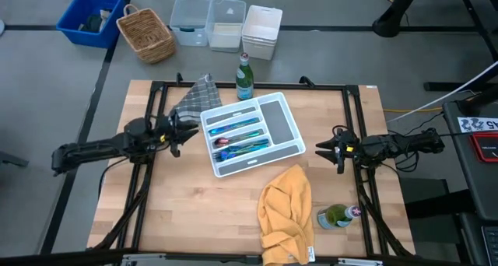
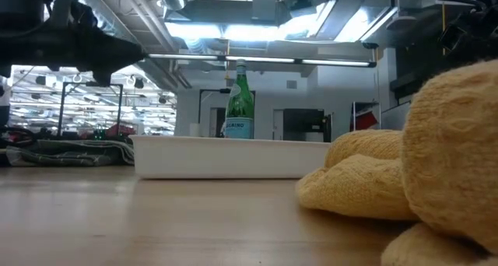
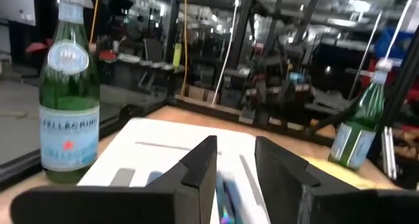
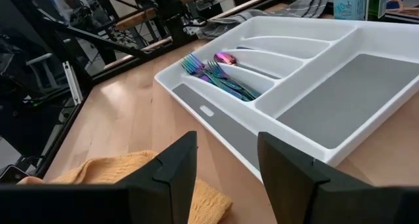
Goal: Sort silverware
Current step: Return to Home Position
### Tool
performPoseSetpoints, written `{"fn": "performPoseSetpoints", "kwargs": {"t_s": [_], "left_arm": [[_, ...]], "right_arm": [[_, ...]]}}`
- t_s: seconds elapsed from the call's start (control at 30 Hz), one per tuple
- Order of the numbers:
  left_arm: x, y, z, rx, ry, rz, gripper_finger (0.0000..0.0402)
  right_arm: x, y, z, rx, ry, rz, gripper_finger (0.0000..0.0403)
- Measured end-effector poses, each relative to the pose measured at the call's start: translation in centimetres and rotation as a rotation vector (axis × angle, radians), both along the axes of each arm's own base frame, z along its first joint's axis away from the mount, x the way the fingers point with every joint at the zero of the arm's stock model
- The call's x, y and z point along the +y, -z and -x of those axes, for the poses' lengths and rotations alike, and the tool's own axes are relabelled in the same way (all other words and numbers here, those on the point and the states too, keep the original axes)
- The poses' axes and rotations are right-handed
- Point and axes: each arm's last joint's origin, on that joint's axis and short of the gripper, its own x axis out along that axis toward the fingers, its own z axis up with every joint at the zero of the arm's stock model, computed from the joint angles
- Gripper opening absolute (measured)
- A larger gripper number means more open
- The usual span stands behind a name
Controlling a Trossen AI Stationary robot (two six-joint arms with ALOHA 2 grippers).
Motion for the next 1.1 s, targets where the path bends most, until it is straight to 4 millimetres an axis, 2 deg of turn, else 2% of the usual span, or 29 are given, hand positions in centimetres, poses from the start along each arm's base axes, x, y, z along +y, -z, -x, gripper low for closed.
{"fn": "performPoseSetpoints", "kwargs": {"t_s": [0.23, 1.1], "left_arm": [[-0.3, 0.4, 1.0, 0.03, -0.005, -0.049, 0.0095], [-0.1, 1.3, 0.8, 0.124, -0.018, -0.016, 0.0095]], "right_arm": [[0.0, 0.0, 0.0, 0.0, 0.0, 0.0, 0.0163], [0.1, 0.0, 0.0, 0.003, -0.024, -0.006, 0.0163]]}}
